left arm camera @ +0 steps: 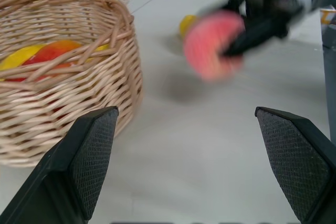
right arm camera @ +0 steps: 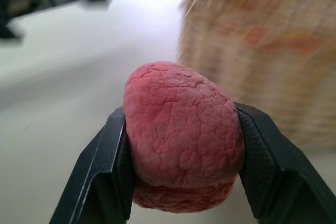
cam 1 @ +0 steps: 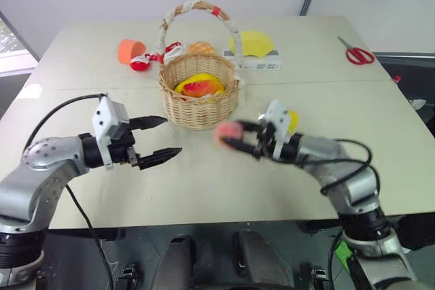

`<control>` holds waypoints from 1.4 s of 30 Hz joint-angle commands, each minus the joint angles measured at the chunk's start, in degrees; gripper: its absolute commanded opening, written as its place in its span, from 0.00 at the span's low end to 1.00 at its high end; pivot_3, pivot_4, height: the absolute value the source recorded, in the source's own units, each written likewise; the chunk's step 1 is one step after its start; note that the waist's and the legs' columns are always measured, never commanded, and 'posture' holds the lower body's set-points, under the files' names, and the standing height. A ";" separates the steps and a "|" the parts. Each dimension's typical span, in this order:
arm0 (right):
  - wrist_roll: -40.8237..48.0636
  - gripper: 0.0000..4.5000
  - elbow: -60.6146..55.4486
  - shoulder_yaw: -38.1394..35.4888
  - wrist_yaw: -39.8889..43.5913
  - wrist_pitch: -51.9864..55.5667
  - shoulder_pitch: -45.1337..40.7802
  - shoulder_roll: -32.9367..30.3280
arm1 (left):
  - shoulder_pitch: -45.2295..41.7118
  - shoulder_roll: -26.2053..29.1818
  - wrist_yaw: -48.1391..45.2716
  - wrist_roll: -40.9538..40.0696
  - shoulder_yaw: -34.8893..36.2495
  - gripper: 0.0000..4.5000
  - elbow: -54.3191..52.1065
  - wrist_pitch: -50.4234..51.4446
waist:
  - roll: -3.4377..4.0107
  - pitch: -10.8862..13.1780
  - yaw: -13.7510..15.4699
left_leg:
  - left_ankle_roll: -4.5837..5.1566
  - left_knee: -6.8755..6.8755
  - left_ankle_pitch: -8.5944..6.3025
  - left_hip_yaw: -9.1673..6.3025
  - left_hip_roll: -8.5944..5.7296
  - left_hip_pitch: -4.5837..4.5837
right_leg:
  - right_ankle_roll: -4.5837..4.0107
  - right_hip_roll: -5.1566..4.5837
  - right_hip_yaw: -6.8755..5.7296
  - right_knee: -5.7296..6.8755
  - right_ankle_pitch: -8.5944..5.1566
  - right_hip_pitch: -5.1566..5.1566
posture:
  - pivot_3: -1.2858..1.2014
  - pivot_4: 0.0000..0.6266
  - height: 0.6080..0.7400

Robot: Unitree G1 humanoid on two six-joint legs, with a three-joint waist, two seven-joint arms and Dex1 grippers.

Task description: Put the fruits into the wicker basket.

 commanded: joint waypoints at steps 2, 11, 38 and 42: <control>-2.79 0.46 5.05 0.25 -6.80 -2.47 -10.34 6.52 | 1.26 1.12 -0.28 -1.20 3.10 1.00 -1.28 -0.62 | 0.02 0.01 -0.18 | 0.00 -0.02 0.00 0.03 0.06 -0.01 | -0.01 -0.01 0.03 0.02 0.01 -0.07 | 0.52 0.24 1.00; -14.59 0.69 30.95 2.34 -18.49 -10.09 -25.69 16.90 | -0.13 -2.33 3.29 -1.76 0.91 1.00 -2.71 -0.82 | 0.02 0.01 0.22 | -0.01 -0.06 0.00 0.02 -0.05 -0.14 | -0.07 -0.10 0.02 0.03 0.04 -0.18 | 0.52 0.24 1.00; 2.27 0.98 1.91 -28.56 -38.42 24.74 0.35 13.74 | -10.30 -10.71 1.97 -0.67 -11.47 1.00 1.20 -1.55 | 0.08 -0.01 -0.15 | 0.00 0.01 0.02 0.17 -0.05 -0.44 | -0.05 0.12 0.16 0.22 0.05 -0.60 | 0.52 0.24 1.00; 3.75 0.98 4.18 -28.86 -39.46 27.32 -0.69 15.43 | -9.87 -10.38 2.10 -0.71 -11.06 1.00 0.60 -1.47 | 0.08 -0.02 0.07 | 0.00 0.02 0.02 0.14 -0.05 -0.49 | -0.05 0.10 0.15 0.22 0.05 -0.61 | 0.52 0.24 1.00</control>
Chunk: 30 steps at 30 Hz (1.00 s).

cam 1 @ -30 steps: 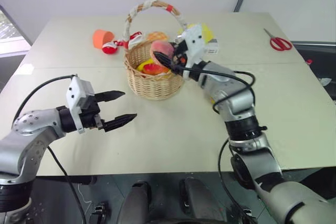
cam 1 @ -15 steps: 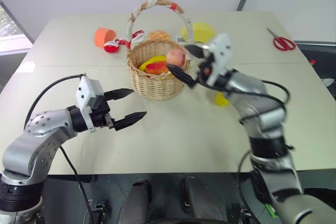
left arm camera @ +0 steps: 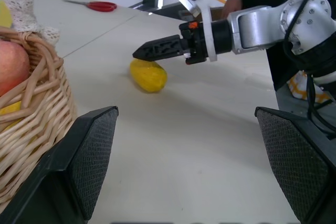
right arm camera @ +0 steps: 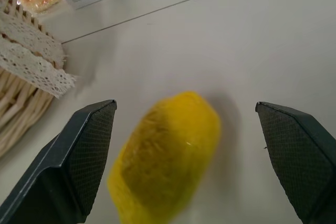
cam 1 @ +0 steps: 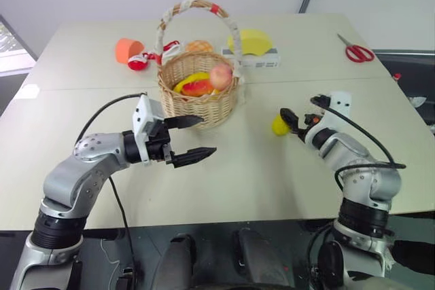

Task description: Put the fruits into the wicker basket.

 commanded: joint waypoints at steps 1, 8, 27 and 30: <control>1.44 0.98 -0.13 -0.16 -0.51 1.21 -0.72 0.24 | -0.13 0.56 -0.14 -0.01 1.18 1.00 -1.47 -1.16 | 0.00 0.00 0.03 | 0.00 0.00 0.00 0.00 0.00 0.00 | 0.00 -0.01 0.00 0.00 0.00 0.00 | 0.52 0.24 1.00; 0.27 0.46 -0.04 2.45 -0.51 0.79 -0.22 -0.28 | 1.82 1.35 0.85 -0.10 2.20 1.00 -2.95 -1.07 | 0.00 0.00 -0.06 | 0.00 0.01 0.00 -0.01 -0.01 -0.06 | 0.01 -0.04 0.00 -0.03 0.00 -0.01 | 0.52 0.24 1.00; -14.83 0.31 10.29 35.74 18.74 -28.32 -20.53 -2.39 | 5.92 3.90 1.87 0.83 8.65 1.00 0.13 -3.68 | -0.03 -0.02 -0.10 | -0.04 0.07 0.02 -0.02 0.19 -0.05 | -0.05 0.01 -0.04 -0.01 0.04 -0.08 | 0.52 0.24 1.00; -17.40 0.31 21.39 35.38 16.80 -32.32 -25.13 2.06 | 6.90 2.88 3.54 0.49 8.88 1.00 -1.78 -3.36 | -0.03 -0.02 0.01 | -0.05 0.06 0.03 -0.01 0.13 -0.24 | -0.05 -0.07 -0.05 -0.02 0.05 -0.26 | 0.52 0.24 1.00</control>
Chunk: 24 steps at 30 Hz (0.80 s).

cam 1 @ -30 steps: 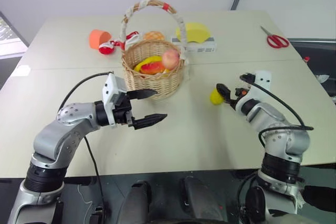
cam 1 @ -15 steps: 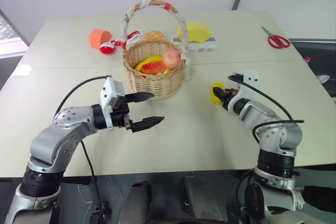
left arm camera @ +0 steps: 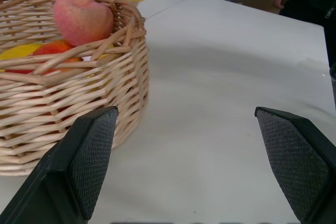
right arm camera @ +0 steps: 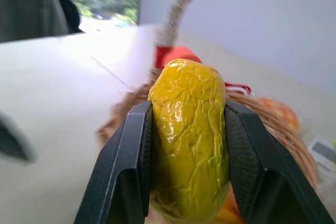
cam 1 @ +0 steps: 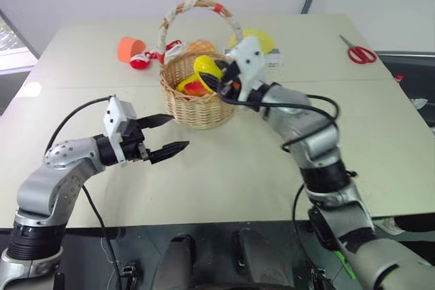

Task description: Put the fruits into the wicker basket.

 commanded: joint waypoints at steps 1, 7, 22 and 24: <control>-2.78 0.31 8.24 -0.46 -1.33 -5.30 -4.58 2.90 | 0.94 -0.72 1.59 -0.98 1.43 1.00 -4.08 -0.77 | 0.00 0.00 0.02 | -0.02 0.00 0.01 -0.01 -0.02 -0.15 | 0.00 -0.04 0.00 0.00 0.01 -0.13 | 0.52 0.24 1.00; -4.12 0.96 6.89 -1.40 0.11 -11.41 -4.27 3.62 | 3.22 -0.89 3.14 -1.79 2.73 1.00 -6.22 -0.20 | 0.01 0.00 0.00 | -0.03 -0.04 0.01 -0.04 -0.09 -0.27 | 0.02 -0.14 0.00 -0.02 0.02 -0.27 | 0.52 0.24 1.00; 0.32 0.98 -9.44 -10.05 -4.00 -2.19 10.05 -1.67 | -2.18 -6.74 6.25 -0.76 2.22 1.00 -0.61 -3.73 | 0.01 0.00 -0.36 | -0.02 0.04 0.03 -0.02 -0.06 -0.05 | -0.05 0.13 0.00 0.08 0.17 -0.14 | 0.52 0.24 1.00; -1.38 0.98 -2.79 -10.14 -5.65 -5.17 6.96 -0.04 | -2.76 -7.03 6.00 -0.40 1.48 1.00 -0.15 -4.12 | 0.02 0.00 -0.40 | -0.04 0.04 0.04 0.00 -0.06 -0.05 | -0.06 0.14 0.01 0.11 0.17 -0.15 | 0.52 0.24 1.00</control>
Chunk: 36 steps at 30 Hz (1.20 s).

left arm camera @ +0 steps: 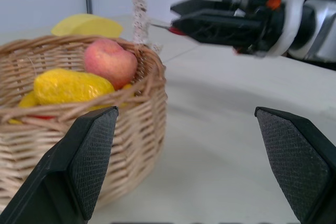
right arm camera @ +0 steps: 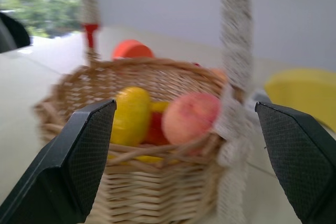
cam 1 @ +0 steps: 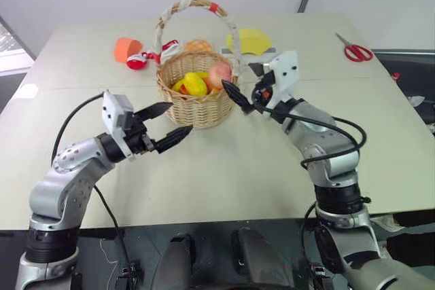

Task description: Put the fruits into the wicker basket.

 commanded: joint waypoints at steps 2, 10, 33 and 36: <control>-3.01 0.98 10.85 -0.55 -2.55 -6.75 -6.89 2.46 | -1.03 -0.58 -0.25 0.32 -0.40 1.00 -0.34 -1.76 | 0.00 0.00 0.20 | 0.00 -0.01 0.00 0.02 -0.02 -0.02 | 0.00 -0.03 0.00 -0.02 0.00 0.00 | 0.52 0.24 1.00; -3.38 0.30 21.81 -3.11 -2.82 -15.31 -11.15 3.53 | 1.32 -1.29 0.95 0.00 0.03 1.00 -3.03 -1.73 | 0.00 0.00 0.41 | 0.00 -0.01 0.00 0.00 -0.05 -0.14 | 0.02 -0.17 -0.01 -0.11 0.01 -0.01 | 0.52 0.24 1.00; -3.10 0.03 4.05 -27.17 -10.87 -12.46 10.72 -15.36 | -6.77 -4.23 -3.25 1.89 -6.37 1.00 4.92 -3.14 | 0.04 0.00 0.41 | 0.02 0.01 0.00 0.23 -0.14 -0.09 | 0.07 -0.06 0.07 -0.12 0.03 0.01 | 0.52 0.24 1.00; -3.18 0.03 7.02 -27.81 -10.78 -12.93 10.99 -16.33 | -8.07 -4.82 -3.66 2.45 -7.04 1.00 6.20 -3.60 | 0.06 -0.01 0.12 | 0.03 0.01 0.01 0.31 -0.12 -0.01 | 0.07 0.01 0.07 -0.03 0.03 0.03 | 0.52 0.24 1.00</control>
